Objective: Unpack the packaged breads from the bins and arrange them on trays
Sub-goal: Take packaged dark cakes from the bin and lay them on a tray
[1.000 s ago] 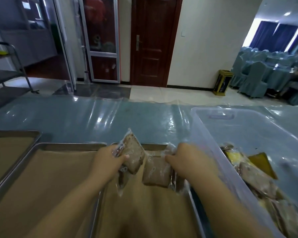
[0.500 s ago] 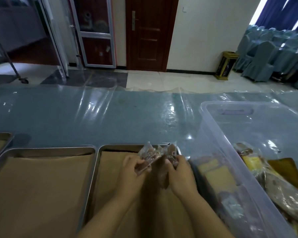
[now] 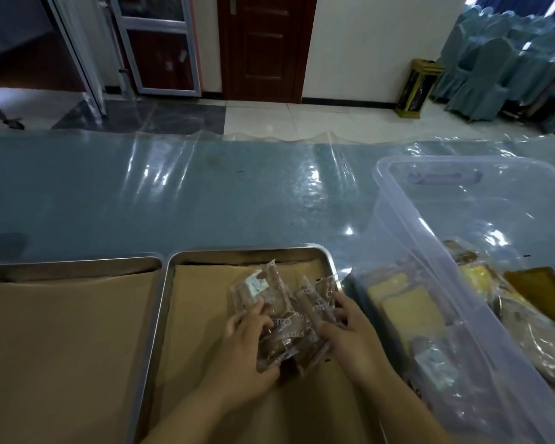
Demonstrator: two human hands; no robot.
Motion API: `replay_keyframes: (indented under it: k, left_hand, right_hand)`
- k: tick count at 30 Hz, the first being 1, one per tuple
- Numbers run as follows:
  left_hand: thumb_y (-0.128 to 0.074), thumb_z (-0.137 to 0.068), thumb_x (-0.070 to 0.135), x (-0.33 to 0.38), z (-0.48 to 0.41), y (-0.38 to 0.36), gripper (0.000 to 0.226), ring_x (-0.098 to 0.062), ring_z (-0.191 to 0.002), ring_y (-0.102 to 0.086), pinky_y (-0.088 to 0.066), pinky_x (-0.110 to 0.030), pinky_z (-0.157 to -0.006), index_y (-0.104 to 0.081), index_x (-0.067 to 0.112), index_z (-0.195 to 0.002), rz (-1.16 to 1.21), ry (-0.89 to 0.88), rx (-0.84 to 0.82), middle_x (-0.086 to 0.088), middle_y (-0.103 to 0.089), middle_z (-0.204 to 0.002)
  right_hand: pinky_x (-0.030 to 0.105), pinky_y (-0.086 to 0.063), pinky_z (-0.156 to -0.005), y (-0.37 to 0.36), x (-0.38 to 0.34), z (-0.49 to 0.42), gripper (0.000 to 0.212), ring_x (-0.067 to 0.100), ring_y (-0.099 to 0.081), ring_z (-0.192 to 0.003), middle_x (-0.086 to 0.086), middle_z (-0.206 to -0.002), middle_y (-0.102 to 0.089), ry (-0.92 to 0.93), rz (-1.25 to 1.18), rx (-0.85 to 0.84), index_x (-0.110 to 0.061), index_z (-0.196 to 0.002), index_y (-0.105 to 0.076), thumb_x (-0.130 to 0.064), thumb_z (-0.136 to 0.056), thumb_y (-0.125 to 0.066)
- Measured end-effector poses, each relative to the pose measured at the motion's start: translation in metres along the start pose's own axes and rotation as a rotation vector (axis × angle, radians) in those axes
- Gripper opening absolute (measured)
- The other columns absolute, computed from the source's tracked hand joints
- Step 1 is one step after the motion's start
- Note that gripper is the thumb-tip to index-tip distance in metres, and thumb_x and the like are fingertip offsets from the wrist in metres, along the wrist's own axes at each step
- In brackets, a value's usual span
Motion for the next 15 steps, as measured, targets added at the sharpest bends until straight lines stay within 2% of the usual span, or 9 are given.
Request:
replay_keyframes:
  k: [2,3,6,8,10,12,13,15]
  left_hand:
    - [-0.066,-0.072,0.045,-0.001,-0.005,-0.003,0.059,0.002,-0.122,-0.032,-0.041,-0.022,-0.094,-0.028,0.059,-0.115,0.083,-0.001,0.02,0.027,-0.017,-0.142]
    - [-0.068,-0.074,0.04,-0.002,-0.009,-0.003,0.058,0.0,-0.121,-0.035,-0.042,-0.025,-0.097,-0.029,0.062,-0.111,0.12,0.002,0.025,0.027,-0.021,-0.138]
    - [-0.071,-0.076,0.028,-0.001,-0.032,-0.002,0.068,-0.01,-0.123,-0.04,-0.043,-0.041,-0.1,-0.028,0.067,-0.113,0.173,0.025,0.048,0.022,-0.032,-0.132]
    - [-0.07,-0.078,0.02,0.001,-0.049,-0.001,0.079,-0.01,-0.124,-0.043,-0.044,-0.039,-0.1,-0.024,0.066,-0.122,0.243,0.029,0.057,0.014,-0.041,-0.134]
    - [-0.069,-0.08,0.014,0.002,-0.065,-0.002,0.08,-0.004,-0.123,-0.042,-0.04,-0.027,-0.101,-0.026,0.059,-0.13,0.242,0.0,0.054,0.012,-0.041,-0.139]
    - [-0.067,-0.08,0.01,0.001,-0.076,-0.004,0.072,0.001,-0.123,-0.036,-0.031,-0.016,-0.099,-0.035,0.045,-0.133,0.113,-0.045,0.073,0.014,-0.037,-0.142]
    - [-0.067,-0.079,0.007,0.002,-0.079,-0.004,0.068,0.001,-0.123,-0.034,-0.028,-0.015,-0.099,-0.039,0.038,-0.133,0.054,-0.065,0.089,0.014,-0.034,-0.143]
    - [-0.066,-0.078,0.005,0.002,-0.085,-0.007,0.063,-0.004,-0.123,-0.036,-0.032,-0.017,-0.098,-0.044,0.031,-0.13,-0.011,-0.084,0.097,0.013,-0.033,-0.14]
  right_hand:
    - [0.036,-0.055,-0.085,-0.001,0.002,-0.002,0.046,0.011,-0.065,-0.098,-0.008,-0.113,-0.065,-0.006,0.049,0.054,-0.038,-0.126,-0.051,-0.018,-0.087,-0.064]
    - [0.036,-0.054,-0.087,-0.002,0.001,-0.003,0.048,0.01,-0.062,-0.102,-0.008,-0.119,-0.062,0.011,0.086,0.073,-0.034,-0.131,-0.047,-0.016,-0.089,-0.062]
    - [0.039,-0.052,-0.091,-0.003,-0.004,-0.014,0.05,0.012,-0.06,-0.107,-0.006,-0.122,-0.06,0.077,0.098,0.139,-0.028,-0.134,-0.043,-0.013,-0.089,-0.06]
    - [0.033,-0.054,-0.084,-0.002,-0.008,-0.026,0.046,0.009,-0.063,-0.101,-0.007,-0.113,-0.063,0.079,0.065,0.178,-0.025,-0.131,-0.046,-0.012,-0.089,-0.059]
    - [0.023,-0.052,-0.072,0.001,-0.011,-0.039,0.034,0.007,-0.064,-0.092,-0.01,-0.102,-0.066,0.052,0.087,0.191,-0.025,-0.122,-0.054,-0.012,-0.091,-0.057]
    - [0.022,-0.05,-0.07,0.004,-0.014,-0.053,0.024,0.009,-0.064,-0.092,-0.007,-0.1,-0.067,0.028,0.189,0.195,-0.025,-0.115,-0.059,-0.018,-0.093,-0.053]
    - [0.027,-0.051,-0.075,0.006,-0.015,-0.058,0.024,0.013,-0.062,-0.096,-0.003,-0.105,-0.066,0.009,0.265,0.197,-0.024,-0.117,-0.059,-0.025,-0.094,-0.051]
    - [0.039,-0.047,-0.093,0.01,-0.015,-0.065,0.037,0.024,-0.055,-0.109,0.007,-0.119,-0.057,-0.052,0.465,0.205,-0.023,-0.129,-0.052,-0.035,-0.095,-0.046]
Point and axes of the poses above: each hand's wrist, its own z-axis away from the middle knuckle, its own y-axis out of the back of the hand, x = y × z, the point moved 2 cm from there along -z, towards the middle knuckle
